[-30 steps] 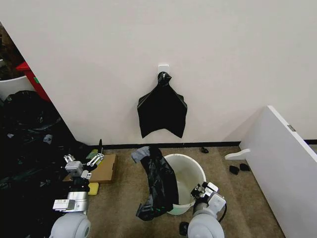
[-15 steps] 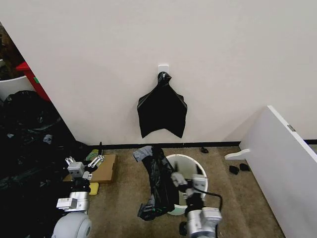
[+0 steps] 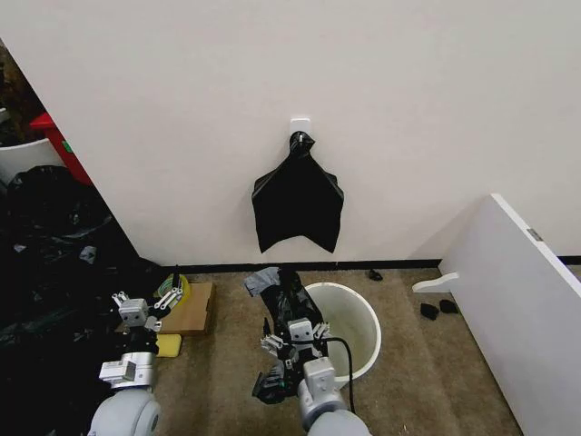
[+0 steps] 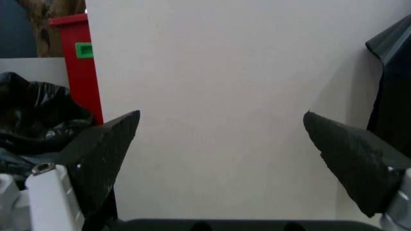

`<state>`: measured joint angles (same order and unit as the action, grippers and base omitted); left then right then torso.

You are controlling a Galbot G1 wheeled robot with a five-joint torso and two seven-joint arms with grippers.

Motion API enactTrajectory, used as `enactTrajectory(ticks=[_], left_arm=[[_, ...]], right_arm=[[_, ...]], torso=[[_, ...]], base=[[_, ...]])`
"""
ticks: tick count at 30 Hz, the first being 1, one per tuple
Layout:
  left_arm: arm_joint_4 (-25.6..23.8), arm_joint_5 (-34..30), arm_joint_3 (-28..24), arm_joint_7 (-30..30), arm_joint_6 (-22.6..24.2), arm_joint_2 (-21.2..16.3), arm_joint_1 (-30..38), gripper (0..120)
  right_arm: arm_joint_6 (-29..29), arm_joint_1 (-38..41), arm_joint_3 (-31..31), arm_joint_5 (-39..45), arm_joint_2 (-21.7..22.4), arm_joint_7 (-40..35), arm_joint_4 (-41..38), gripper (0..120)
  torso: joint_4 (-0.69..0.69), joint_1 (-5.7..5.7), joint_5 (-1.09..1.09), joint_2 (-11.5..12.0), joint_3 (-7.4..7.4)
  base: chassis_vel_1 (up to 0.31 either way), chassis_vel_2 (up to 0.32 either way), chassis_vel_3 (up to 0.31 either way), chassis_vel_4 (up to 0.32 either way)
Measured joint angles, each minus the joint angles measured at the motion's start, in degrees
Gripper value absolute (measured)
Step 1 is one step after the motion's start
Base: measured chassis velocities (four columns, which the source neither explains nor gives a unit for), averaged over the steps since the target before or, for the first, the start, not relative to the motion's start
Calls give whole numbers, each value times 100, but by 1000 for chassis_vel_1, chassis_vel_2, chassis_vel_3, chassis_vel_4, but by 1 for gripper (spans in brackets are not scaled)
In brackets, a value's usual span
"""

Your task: Place the garbage bag over the trash bin.

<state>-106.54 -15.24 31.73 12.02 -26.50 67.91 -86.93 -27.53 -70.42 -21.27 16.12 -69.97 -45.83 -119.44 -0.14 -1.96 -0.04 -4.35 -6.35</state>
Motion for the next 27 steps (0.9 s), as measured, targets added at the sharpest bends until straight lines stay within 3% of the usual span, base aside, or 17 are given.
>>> enactTrajectory(ticks=[11, 21, 23, 27], left_arm=[[39, 45, -164, 11, -2, -10, 37, 100], [-247, 123, -706, 0, 43, -58, -87, 100], [-427, 39, -914, -81, 188, -176, -145, 100], [-594, -119, -1071, -205, 541, -369, -164, 100]], right_arm=[[112, -135, 206, 88, -79, -33, 30, 49], [266, -291, 745, 1022, 20, -57, -87, 14], [268, -352, 867, 1271, 80, -72, -157, 4], [275, -411, 1006, 1472, 112, -106, -186, 0]], torso=[[0, 0, 1, 0, 0], [0, 0, 2, 0, 1], [0, 0, 0, 0, 1], [0, 0, 2, 0, 1]], base=[[0, 0, 0, 0], [0, 0, 0, 0], [0, 0, 0, 0], [0, 0, 0, 0]])
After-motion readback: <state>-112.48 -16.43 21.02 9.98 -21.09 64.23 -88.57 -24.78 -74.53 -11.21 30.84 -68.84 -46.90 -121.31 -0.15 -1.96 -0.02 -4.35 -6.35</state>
